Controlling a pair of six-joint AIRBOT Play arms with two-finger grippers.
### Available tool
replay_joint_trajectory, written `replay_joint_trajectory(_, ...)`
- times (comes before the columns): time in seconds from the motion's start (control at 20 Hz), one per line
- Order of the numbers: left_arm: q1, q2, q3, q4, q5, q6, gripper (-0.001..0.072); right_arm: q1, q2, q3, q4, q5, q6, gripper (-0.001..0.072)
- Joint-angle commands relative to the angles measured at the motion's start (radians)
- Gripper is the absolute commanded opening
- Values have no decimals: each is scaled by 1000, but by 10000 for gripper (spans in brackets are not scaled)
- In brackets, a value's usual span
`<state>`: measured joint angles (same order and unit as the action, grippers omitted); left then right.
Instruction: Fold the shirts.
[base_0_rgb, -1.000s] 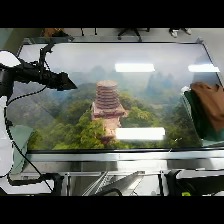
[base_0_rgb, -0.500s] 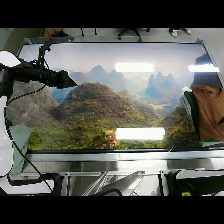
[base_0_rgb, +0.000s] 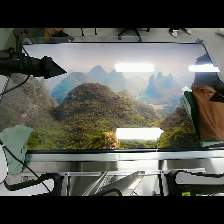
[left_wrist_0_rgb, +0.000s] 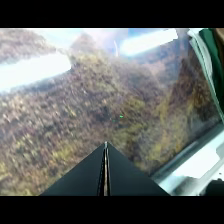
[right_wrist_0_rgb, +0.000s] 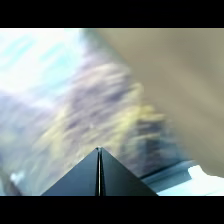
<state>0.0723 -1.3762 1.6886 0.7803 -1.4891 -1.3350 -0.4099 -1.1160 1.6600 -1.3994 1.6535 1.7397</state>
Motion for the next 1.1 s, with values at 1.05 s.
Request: replay_joint_trajectory(1.05, -290, 653, -1090, 11, 260, -20, 13, 835, 312, -890, 309, -588, 48, 21)
